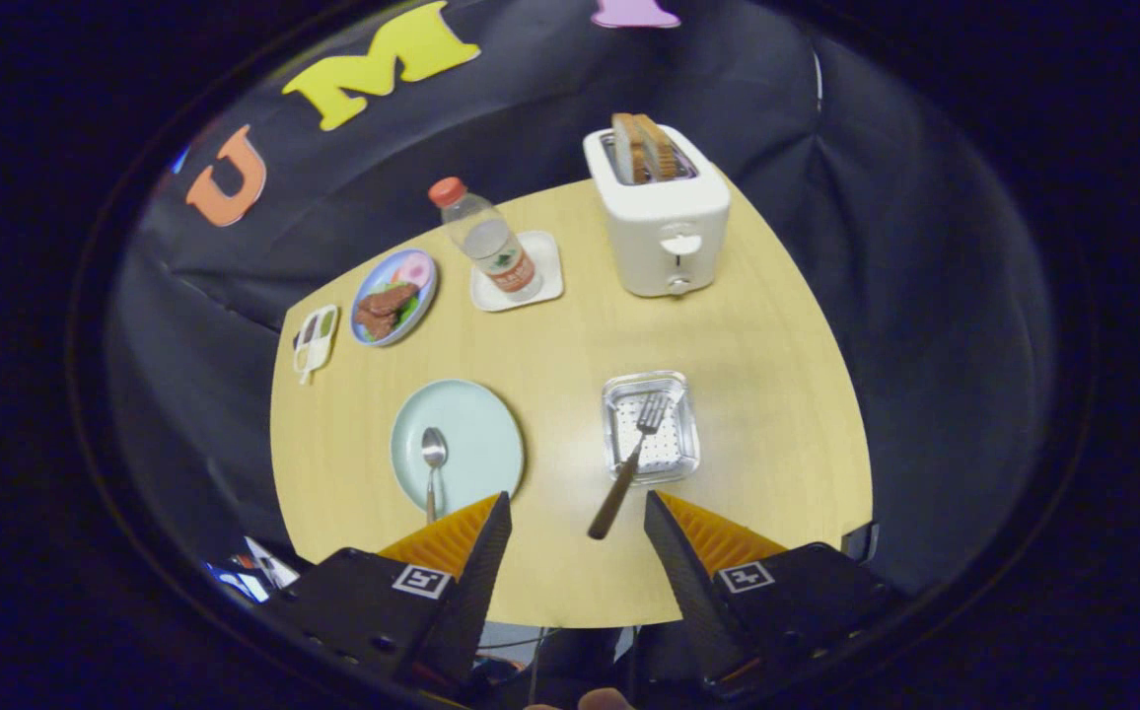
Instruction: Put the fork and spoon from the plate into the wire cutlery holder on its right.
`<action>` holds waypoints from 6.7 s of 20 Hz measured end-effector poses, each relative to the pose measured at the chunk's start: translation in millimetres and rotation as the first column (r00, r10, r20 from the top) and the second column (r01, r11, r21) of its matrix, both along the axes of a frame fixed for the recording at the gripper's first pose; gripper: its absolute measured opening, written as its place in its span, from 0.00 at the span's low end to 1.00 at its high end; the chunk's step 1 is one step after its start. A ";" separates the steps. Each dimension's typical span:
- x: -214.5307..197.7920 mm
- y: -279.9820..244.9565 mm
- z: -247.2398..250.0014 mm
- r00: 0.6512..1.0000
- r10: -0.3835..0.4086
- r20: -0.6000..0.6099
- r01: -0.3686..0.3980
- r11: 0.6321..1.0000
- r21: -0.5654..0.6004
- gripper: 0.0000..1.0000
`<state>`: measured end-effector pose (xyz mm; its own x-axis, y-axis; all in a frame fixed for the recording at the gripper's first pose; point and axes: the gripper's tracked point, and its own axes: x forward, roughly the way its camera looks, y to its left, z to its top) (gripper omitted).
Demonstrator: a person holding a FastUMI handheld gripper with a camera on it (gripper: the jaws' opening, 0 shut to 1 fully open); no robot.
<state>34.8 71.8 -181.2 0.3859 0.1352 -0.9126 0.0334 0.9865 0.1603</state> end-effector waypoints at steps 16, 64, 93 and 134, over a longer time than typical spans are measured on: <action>-7.8 191.1 -157.6 0.980 0.148 -0.136 -0.146 0.989 0.020 0.72; 0.1 -60.6 -28.9 0.921 -0.092 -0.378 0.101 0.995 0.004 0.01; 44.9 -16.7 144.3 0.805 0.095 0.585 -0.058 0.995 -0.081 0.89; -88.2 -19.1 199.9 0.372 0.049 0.927 0.050 0.996 -0.073 0.92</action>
